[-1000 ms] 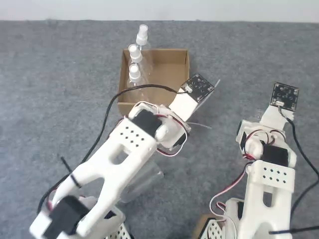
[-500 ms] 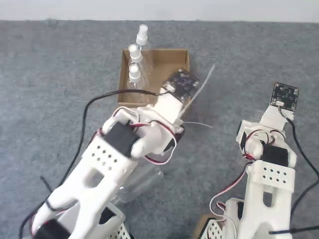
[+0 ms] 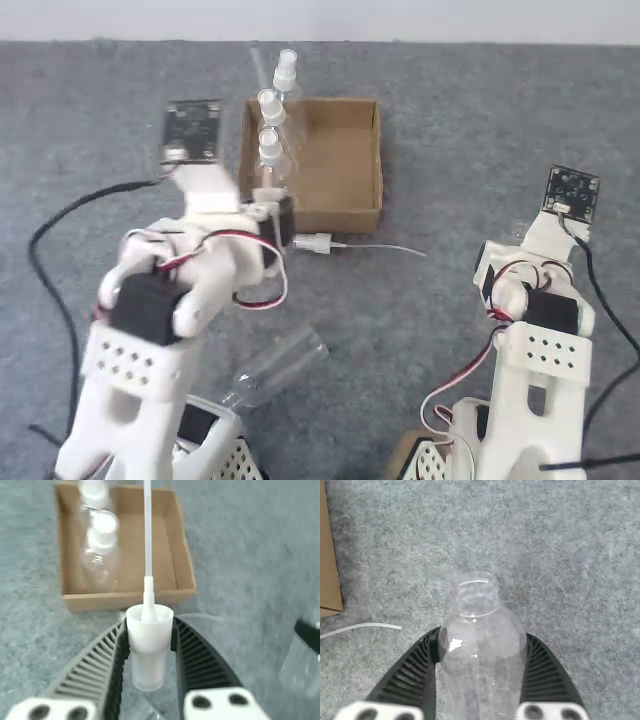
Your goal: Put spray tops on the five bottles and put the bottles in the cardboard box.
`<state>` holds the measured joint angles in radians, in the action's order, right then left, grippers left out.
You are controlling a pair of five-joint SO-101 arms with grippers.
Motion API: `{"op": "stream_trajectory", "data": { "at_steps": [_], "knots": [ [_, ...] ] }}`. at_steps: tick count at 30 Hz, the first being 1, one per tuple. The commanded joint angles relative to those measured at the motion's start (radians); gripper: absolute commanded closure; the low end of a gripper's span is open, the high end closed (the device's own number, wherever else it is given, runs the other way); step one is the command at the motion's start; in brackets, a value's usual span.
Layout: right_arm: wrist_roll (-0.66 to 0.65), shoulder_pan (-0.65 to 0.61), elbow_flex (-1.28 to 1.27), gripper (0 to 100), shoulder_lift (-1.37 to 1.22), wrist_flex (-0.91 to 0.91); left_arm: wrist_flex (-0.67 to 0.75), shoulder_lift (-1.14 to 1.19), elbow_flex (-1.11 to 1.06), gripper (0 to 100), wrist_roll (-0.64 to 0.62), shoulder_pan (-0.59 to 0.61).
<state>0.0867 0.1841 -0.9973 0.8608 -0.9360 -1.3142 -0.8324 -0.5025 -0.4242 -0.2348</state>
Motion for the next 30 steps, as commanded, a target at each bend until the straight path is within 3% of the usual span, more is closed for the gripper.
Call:
{"op": "stream_trajectory", "data": {
  "at_steps": [1,10,17,21,27,30],
  "knots": [
    [0.002,0.013,0.017,92.3,0.041,0.021,-0.006,-0.071,0.007,98,-0.066,0.075],
    [0.002,0.012,0.017,92.3,0.039,0.021,0.052,-0.081,-0.108,98,-0.172,0.338],
    [0.002,0.012,0.017,92.3,0.039,0.021,0.232,-0.089,-0.289,99,-0.176,0.542],
    [0.002,0.01,0.017,92.3,0.038,0.021,0.328,-0.091,-0.412,99,-0.176,0.598],
    [0.002,0.01,0.017,92.3,0.038,0.021,0.334,-0.083,-0.499,99,-0.18,0.609],
    [0.002,0.012,0.017,92.3,0.038,0.021,0.336,-0.083,-0.529,99,-0.265,0.586]
  ]
}}
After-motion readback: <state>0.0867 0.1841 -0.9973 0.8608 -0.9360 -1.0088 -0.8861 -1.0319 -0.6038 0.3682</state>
